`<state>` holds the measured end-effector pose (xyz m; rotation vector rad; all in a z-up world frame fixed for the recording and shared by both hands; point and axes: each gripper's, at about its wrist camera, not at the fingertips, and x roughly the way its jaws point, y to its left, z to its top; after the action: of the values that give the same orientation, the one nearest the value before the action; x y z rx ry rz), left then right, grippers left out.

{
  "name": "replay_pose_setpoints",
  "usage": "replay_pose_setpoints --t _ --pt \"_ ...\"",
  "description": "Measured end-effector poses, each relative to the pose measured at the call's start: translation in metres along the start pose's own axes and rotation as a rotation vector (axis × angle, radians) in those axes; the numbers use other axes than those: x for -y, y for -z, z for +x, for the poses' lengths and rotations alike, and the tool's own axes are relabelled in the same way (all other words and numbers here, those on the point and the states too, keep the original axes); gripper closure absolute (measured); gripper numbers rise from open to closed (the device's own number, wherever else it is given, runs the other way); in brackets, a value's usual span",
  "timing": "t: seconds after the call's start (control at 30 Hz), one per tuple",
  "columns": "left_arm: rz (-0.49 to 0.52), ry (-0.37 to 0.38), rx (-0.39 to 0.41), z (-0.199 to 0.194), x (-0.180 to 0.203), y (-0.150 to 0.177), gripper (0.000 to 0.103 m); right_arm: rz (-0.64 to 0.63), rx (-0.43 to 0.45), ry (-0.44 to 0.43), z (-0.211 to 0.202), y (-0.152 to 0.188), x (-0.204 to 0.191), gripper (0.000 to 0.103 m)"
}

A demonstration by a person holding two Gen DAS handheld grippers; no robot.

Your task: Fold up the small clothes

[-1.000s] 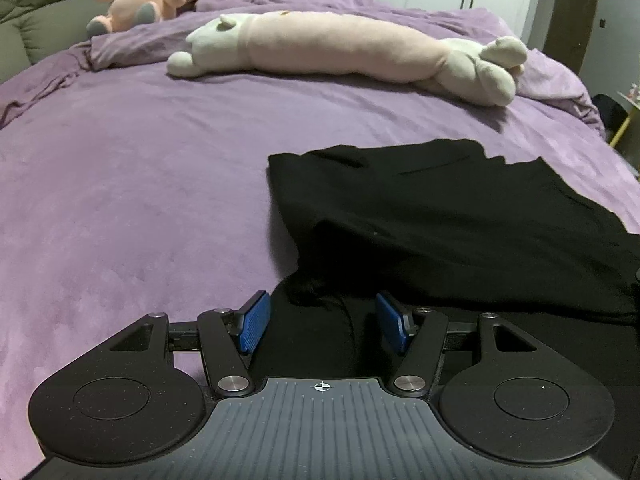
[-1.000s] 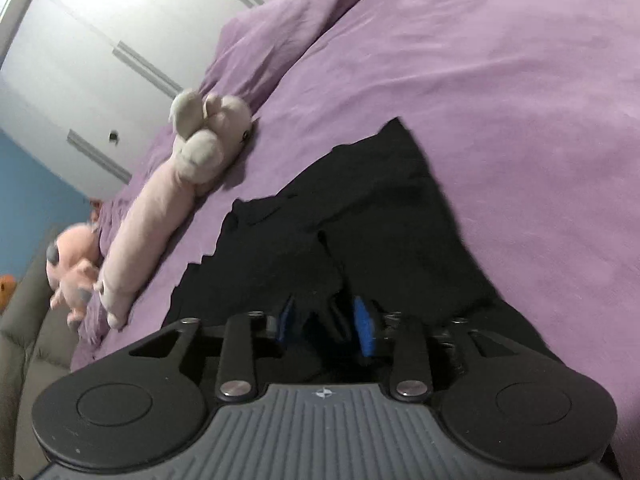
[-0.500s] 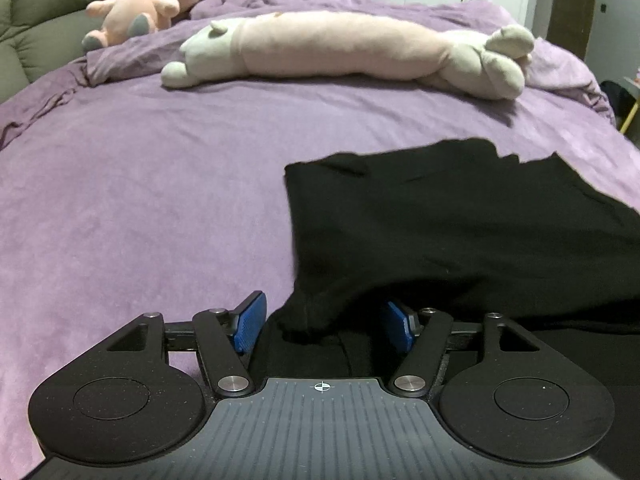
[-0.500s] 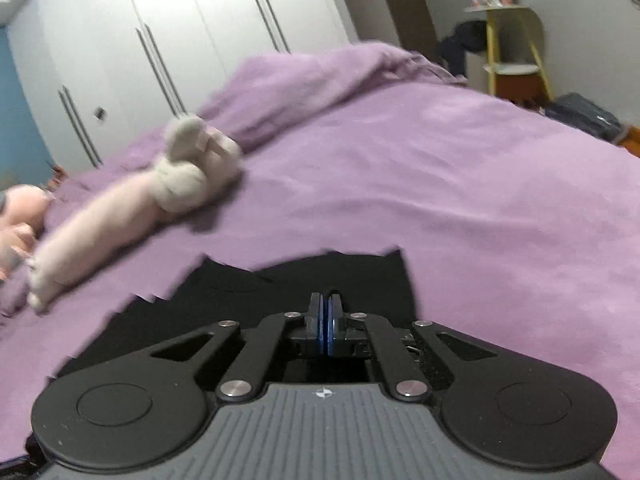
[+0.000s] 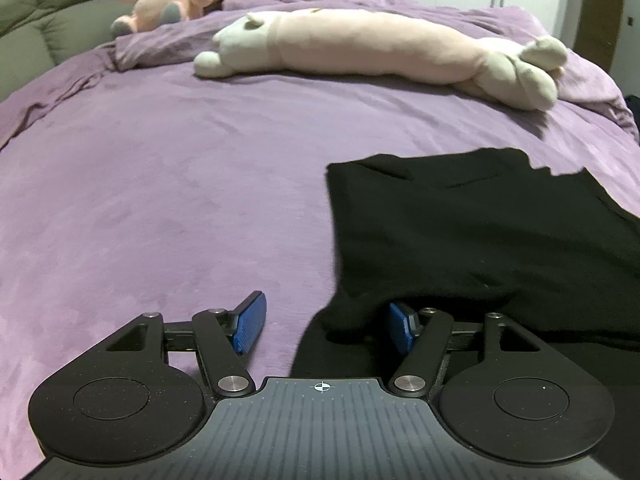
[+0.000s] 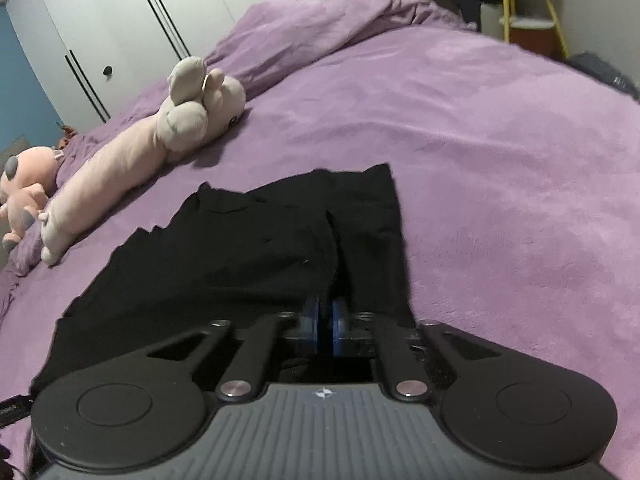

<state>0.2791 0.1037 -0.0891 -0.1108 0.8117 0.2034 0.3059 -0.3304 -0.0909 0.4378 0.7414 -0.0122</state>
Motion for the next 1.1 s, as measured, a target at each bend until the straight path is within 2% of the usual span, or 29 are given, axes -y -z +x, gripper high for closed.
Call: replay_pose_setpoints --t 0.1,0.13,0.23,0.33,0.4,0.47,0.53,0.6,0.63,0.7,0.77,0.8,0.93,1.0,1.1 --pt "-0.019 -0.022 0.000 0.002 -0.008 -0.001 0.034 0.179 0.028 -0.128 -0.007 -0.004 0.021 0.098" --pt "-0.025 -0.026 -0.004 0.003 -0.010 -0.002 0.033 0.204 0.032 -0.105 -0.009 -0.004 0.026 0.098" --pt "-0.030 -0.012 -0.014 0.006 -0.016 -0.002 0.032 0.083 -0.015 0.011 -0.003 0.001 0.025 0.098" --pt "0.000 -0.008 -0.018 0.004 -0.018 -0.001 0.031 -0.008 -0.025 0.031 -0.007 0.002 0.016 0.096" --pt "-0.001 0.017 -0.027 -0.002 -0.023 -0.001 0.031 -0.003 0.020 0.060 -0.015 -0.004 0.013 0.090" --pt "-0.013 0.032 -0.025 -0.013 -0.029 -0.002 0.032 -0.032 0.106 0.110 -0.023 -0.010 0.005 0.083" --pt "-0.041 0.036 0.023 -0.027 -0.034 -0.005 0.034 -0.067 0.130 0.094 -0.019 -0.016 -0.005 0.080" --pt "-0.067 0.020 0.074 -0.033 -0.033 -0.010 0.034 -0.101 0.086 0.058 -0.005 -0.019 -0.020 0.080" --pt "-0.074 0.025 0.077 -0.031 -0.030 -0.013 0.034 -0.135 0.058 0.048 0.004 -0.019 -0.030 0.080" --pt "-0.065 0.052 0.046 -0.022 -0.017 -0.018 0.035 -0.236 0.025 0.093 0.023 -0.014 -0.049 0.082" --pt "-0.020 0.080 0.049 -0.014 0.000 -0.019 0.034 -0.305 0.002 0.150 0.039 -0.010 -0.057 0.088" --pt "0.021 0.081 0.045 -0.009 0.011 -0.018 0.034 -0.325 -0.004 0.183 0.046 -0.010 -0.057 0.097" --pt "0.105 0.054 0.018 0.009 0.036 -0.010 0.034 -0.368 0.055 0.265 0.056 -0.015 -0.046 0.103" --pt "0.090 0.055 0.001 0.016 0.036 -0.006 0.031 -0.395 0.075 0.300 0.059 -0.016 -0.043 0.103" --pt "0.049 0.061 -0.009 0.019 0.030 -0.005 0.025 -0.396 0.071 0.301 0.059 -0.018 -0.043 0.103"
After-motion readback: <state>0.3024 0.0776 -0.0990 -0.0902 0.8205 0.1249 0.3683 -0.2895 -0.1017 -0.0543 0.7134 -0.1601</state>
